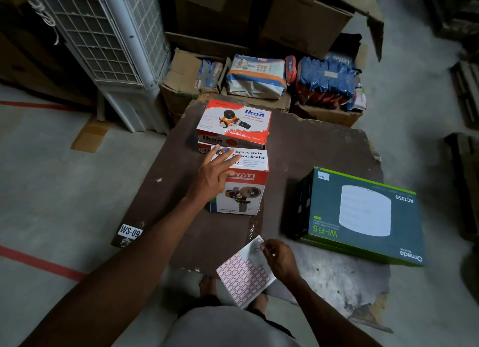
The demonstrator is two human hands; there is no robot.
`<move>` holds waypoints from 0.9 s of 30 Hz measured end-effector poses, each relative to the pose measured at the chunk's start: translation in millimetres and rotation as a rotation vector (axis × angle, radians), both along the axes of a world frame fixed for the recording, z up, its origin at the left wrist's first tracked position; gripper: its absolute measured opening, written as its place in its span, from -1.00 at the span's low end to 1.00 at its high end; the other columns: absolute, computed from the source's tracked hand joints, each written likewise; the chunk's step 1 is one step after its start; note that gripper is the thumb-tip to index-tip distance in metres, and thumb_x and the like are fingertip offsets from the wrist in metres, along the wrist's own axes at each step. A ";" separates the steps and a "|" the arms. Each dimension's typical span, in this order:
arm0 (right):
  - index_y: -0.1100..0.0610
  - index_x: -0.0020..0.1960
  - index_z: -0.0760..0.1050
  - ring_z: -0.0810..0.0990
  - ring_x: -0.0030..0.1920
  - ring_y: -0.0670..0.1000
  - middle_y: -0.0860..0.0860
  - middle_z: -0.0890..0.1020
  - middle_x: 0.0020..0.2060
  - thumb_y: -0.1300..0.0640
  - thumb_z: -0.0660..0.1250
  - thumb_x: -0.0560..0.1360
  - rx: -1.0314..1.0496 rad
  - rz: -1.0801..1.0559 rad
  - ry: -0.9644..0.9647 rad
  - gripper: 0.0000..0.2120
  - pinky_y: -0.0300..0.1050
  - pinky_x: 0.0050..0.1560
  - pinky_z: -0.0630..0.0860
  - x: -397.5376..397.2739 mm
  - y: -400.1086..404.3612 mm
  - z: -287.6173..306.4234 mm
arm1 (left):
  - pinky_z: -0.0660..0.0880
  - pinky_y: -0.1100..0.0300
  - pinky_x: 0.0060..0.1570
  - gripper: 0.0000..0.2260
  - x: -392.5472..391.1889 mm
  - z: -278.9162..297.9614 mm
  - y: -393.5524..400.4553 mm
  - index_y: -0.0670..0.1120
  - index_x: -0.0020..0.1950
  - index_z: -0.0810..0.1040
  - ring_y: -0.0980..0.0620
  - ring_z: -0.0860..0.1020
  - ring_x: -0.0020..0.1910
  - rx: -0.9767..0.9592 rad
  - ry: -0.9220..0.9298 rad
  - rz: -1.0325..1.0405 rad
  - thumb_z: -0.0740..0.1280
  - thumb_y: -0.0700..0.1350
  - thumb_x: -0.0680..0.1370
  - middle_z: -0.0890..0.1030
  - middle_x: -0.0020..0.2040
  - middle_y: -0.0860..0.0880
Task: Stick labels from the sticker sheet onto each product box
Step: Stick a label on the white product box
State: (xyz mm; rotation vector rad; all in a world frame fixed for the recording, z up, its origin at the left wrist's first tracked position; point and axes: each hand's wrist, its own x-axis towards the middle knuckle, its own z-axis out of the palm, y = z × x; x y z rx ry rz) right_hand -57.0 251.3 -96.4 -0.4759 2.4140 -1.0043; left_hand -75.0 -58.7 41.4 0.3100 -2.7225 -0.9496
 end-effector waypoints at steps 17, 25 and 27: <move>0.13 0.01 0.64 0.61 -0.11 -0.04 -0.01 0.66 -0.06 0.08 0.41 0.59 -0.284 -0.060 0.749 -0.88 -0.18 -0.15 0.55 -64.0 -137.7 162.7 | 0.31 -0.03 0.45 -0.53 0.9 -9.1 -0.8 0.02 0.49 0.48 -0.16 0.19 0.58 -0.023 0.087 -0.014 0.36 -0.27 0.59 0.45 0.50 -0.01; 0.13 0.05 0.63 0.57 -0.08 0.06 0.03 0.66 -0.04 0.04 0.37 0.62 -0.064 0.082 0.959 -0.84 0.02 -0.29 0.55 -81.6 -145.6 146.4 | 0.26 0.05 0.42 -0.51 1.1 -7.6 -0.4 0.03 0.49 0.47 -0.12 0.17 0.59 -0.025 0.087 -0.023 0.38 -0.28 0.58 0.44 0.50 0.01; 0.12 0.04 0.63 0.56 -0.08 0.08 0.03 0.66 -0.05 0.06 0.37 0.61 -0.033 0.116 0.982 -0.86 0.02 -0.33 0.55 -81.1 -146.0 145.4 | 0.28 0.03 0.43 -0.53 1.3 -8.5 -1.1 0.02 0.48 0.48 -0.12 0.18 0.59 -0.022 0.095 -0.024 0.38 -0.26 0.59 0.44 0.50 0.01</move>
